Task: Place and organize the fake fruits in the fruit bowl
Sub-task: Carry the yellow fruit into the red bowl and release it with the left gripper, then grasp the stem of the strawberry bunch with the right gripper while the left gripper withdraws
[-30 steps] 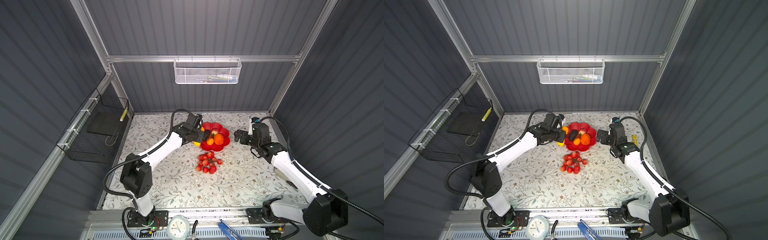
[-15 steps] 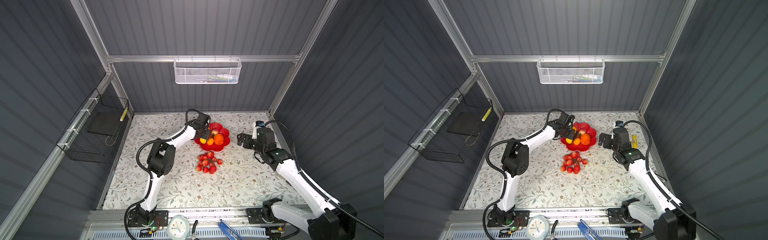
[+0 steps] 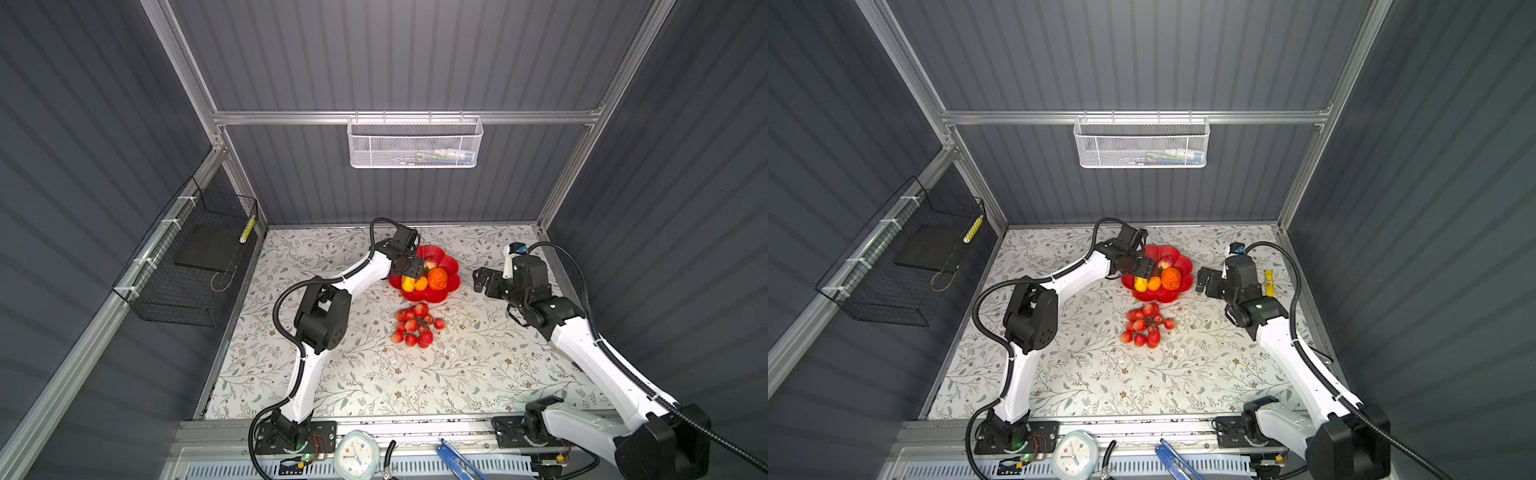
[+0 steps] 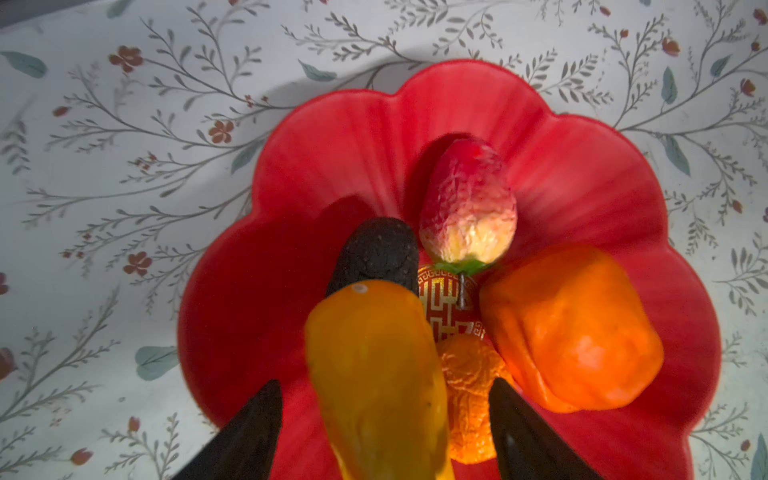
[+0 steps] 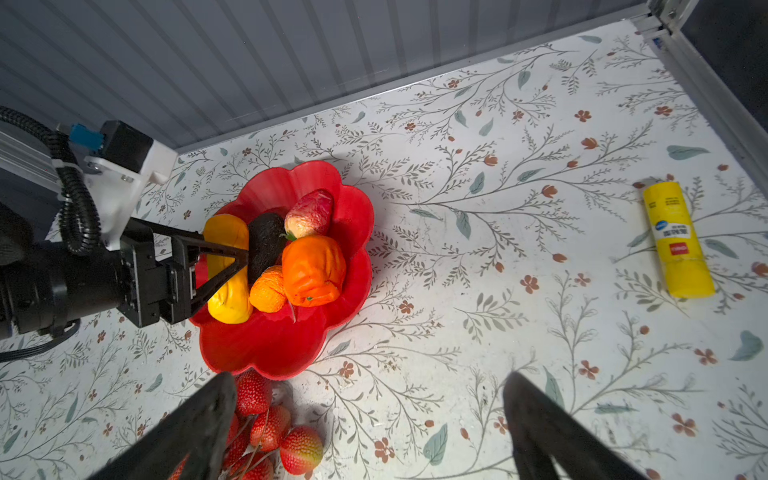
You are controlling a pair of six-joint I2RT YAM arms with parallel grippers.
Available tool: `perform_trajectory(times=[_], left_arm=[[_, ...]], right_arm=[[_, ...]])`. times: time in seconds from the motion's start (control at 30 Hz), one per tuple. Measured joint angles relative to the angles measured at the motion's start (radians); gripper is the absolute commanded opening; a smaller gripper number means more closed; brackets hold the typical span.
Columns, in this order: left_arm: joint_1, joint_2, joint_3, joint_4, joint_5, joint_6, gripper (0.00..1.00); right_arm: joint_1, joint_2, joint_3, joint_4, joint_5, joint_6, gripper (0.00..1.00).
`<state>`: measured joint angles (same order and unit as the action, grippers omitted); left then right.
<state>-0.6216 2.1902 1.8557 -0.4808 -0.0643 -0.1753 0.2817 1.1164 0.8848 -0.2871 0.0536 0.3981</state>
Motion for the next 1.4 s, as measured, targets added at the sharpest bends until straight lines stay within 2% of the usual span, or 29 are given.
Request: perform_trajectory(times=[0.13,0.27,0.37,0.53,0.67,0.77,1.03,1.4], left_arm=[[0.010,-0.164,-0.112,0.057,-0.080,0.000,0.92],[0.052,-0.431,-0.330,0.196,-0.177,-0.016,1.00],[0.103,-0.626,-0.513,0.298,-0.253,-0.032,1.00],[0.163,-0.815,-0.792,0.389,-0.337,-0.081,1.00],[0.180,-0.867,-0.938,0.395,-0.338,-0.127,1.00],[0.187,-0.896,-0.995,0.401,-0.325,-0.156,1.00],[0.191,-0.917,-1.003,0.438,-0.290,-0.189,1.00],[0.193,-0.917,-1.003,0.438,-0.272,-0.195,1.00]], right_arm=[[0.024,0.049,0.009,-0.005,-0.037,0.007,0.97],[0.127,0.093,0.017,-0.016,-0.055,0.025,0.95],[0.233,0.134,0.033,-0.023,-0.059,0.047,0.93],[0.404,0.197,0.050,-0.035,-0.069,0.093,0.92],[0.509,0.245,0.052,-0.056,-0.073,0.127,0.88],[0.536,0.270,0.054,-0.071,-0.063,0.146,0.84],[0.543,0.367,0.086,-0.099,-0.005,0.166,0.65],[0.544,0.435,0.107,-0.095,0.003,0.170,0.49]])
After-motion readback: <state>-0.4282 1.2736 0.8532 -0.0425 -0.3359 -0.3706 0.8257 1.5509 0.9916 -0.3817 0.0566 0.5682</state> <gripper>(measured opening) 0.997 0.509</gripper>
